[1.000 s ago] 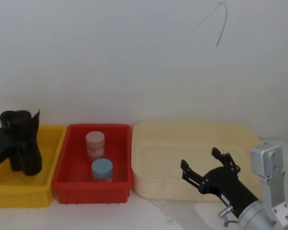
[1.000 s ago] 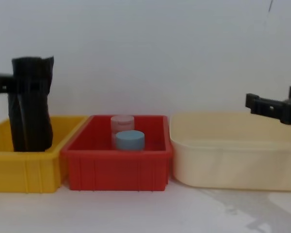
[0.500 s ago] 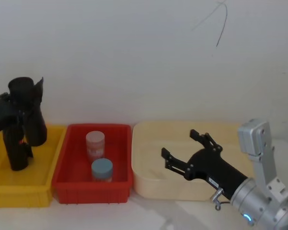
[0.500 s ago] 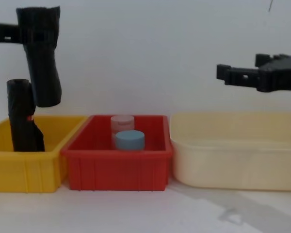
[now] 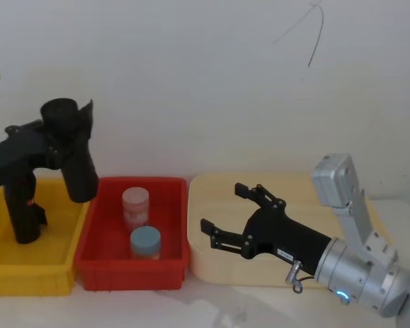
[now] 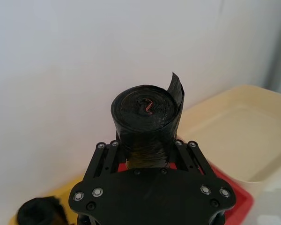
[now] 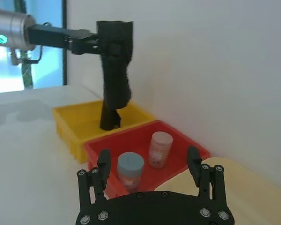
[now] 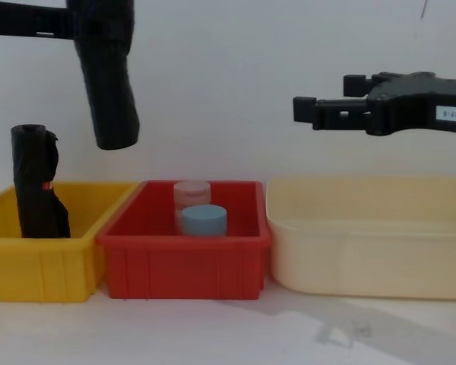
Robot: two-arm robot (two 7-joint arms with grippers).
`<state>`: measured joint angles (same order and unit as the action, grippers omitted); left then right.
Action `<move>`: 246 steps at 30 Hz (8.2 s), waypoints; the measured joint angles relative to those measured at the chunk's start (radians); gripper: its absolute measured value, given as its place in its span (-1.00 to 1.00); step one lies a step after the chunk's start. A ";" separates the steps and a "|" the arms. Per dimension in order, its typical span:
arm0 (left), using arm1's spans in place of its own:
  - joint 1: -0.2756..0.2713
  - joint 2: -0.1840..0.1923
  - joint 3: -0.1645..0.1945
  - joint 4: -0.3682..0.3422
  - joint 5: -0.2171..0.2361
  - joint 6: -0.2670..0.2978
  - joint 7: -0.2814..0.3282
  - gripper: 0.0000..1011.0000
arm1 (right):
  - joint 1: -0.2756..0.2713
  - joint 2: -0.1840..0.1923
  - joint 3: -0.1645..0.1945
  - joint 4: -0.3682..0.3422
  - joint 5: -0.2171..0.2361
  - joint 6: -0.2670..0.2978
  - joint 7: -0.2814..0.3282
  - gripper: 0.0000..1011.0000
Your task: Pick up the garbage bag with the one hand and transfer it to the other hand.
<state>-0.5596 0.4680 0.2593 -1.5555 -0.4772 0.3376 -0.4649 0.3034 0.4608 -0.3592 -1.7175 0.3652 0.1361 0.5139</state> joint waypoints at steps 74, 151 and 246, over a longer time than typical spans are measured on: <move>-0.229 -0.032 0.297 0.248 -0.178 -0.068 -0.668 -0.12 | 0.208 -0.081 -0.165 0.246 0.172 0.099 0.220 0.56; 0.011 0.090 0.056 0.066 -0.363 -0.006 -0.309 0.98 | 0.328 -0.097 -0.114 0.406 0.126 0.121 -0.064 -0.06; 0.131 0.102 0.001 0.026 -0.325 -0.007 0.023 0.98 | 0.509 -0.275 -0.355 0.557 0.073 0.273 0.198 0.98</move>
<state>-0.4290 0.5702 0.2602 -1.5300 -0.8026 0.3303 -0.4418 0.8123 0.1861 -0.7141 -1.1603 0.4384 0.4093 0.7115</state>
